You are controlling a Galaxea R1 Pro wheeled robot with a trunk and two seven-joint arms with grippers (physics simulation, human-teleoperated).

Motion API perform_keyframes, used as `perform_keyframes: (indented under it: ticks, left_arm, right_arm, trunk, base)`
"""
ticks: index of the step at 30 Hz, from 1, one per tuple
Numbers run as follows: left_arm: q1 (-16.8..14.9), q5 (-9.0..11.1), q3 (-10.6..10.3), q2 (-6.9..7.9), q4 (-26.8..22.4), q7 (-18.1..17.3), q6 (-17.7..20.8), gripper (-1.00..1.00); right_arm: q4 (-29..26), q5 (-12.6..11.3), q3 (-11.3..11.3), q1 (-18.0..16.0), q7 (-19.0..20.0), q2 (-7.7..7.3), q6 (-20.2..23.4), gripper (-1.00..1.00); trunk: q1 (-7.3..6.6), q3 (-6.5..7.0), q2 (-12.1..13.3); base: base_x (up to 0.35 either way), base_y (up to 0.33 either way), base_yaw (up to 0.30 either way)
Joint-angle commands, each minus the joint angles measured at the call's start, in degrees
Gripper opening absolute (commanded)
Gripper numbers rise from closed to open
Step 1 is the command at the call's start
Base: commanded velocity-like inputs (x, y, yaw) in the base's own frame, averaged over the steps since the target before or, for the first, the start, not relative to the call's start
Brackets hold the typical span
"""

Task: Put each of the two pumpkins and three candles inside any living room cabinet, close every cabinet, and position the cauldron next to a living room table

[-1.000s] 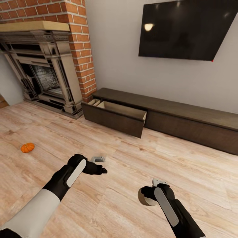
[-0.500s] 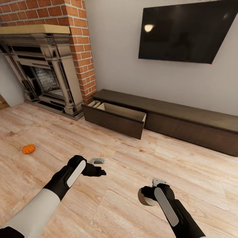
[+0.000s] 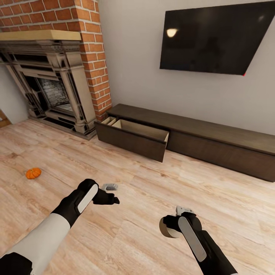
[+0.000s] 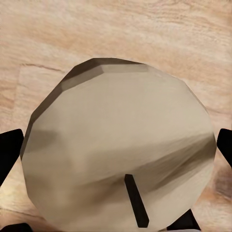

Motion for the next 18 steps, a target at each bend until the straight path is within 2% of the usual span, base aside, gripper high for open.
perform_keyframes:
  ticks: [1, 6, 18]
  left_arm:
    - [-0.1, 0.3, -0.2, 0.08, -0.1, 0.2, 0.1, 1.00]
    - [-0.1, 0.2, -0.2, 0.11, 0.0, 0.2, 0.1, 1.00]
    - [-0.1, 0.2, -0.2, 0.06, 0.0, 0.2, 0.1, 1.00]
  right_arm:
    - [-0.1, -0.6, 0.1, 0.0, -0.6, -0.01, 0.0, -1.00]
    - [-0.1, -0.6, 0.1, 0.0, -0.6, 0.03, 0.0, -1.00]
    - [-0.1, -0.6, 0.1, 0.0, -0.6, 0.04, 0.0, -1.00]
  trunk:
    - [0.01, -0.05, 0.0]
    - [0.01, -0.05, 0.0]
    - [0.01, -0.05, 0.0]
  base:
    - [0.139, 0.000, 0.000]
    - [0.254, 0.000, 0.000]
    - [0.327, 0.000, 0.000]
